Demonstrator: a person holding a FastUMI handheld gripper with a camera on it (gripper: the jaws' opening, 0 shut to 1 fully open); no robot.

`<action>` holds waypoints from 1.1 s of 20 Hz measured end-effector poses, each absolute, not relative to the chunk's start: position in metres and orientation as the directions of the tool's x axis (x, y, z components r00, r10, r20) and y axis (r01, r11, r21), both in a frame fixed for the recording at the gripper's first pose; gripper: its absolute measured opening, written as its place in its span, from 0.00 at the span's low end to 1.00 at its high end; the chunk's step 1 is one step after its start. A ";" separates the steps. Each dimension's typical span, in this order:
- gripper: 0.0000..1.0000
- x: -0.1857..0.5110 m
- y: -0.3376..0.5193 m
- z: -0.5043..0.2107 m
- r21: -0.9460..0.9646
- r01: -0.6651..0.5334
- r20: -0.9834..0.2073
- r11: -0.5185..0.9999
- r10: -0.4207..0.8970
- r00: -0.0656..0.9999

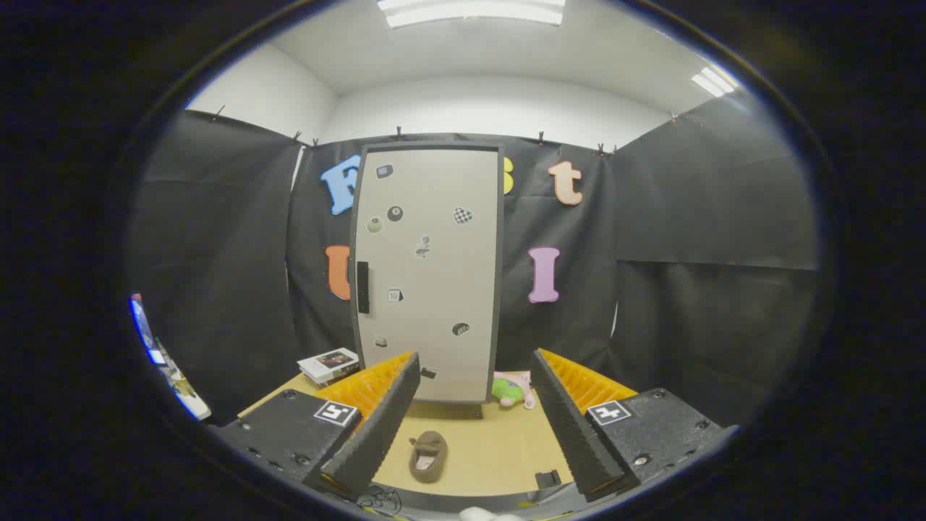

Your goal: Open the shoe cabinet door, grab the shoes and put them into the shoe cabinet, then close the shoe cabinet door.

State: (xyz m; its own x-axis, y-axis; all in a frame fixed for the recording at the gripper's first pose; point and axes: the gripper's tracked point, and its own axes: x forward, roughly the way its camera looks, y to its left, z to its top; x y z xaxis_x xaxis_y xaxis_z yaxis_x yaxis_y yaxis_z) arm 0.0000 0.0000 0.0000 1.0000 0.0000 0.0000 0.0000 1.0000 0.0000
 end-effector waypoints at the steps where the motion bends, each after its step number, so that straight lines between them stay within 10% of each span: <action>1: 1.00 -0.001 0.002 0.001 0.002 -0.001 -0.002 1.000 0.001 1.000; 22: 1.00 0.009 0.035 -0.007 0.022 0.052 -0.050 0.998 -0.051 0.997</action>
State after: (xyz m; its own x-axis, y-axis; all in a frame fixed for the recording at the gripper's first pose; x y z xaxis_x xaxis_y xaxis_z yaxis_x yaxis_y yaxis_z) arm 0.0086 0.0353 -0.0066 0.9975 -0.0505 -0.0501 0.0517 0.9984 0.0223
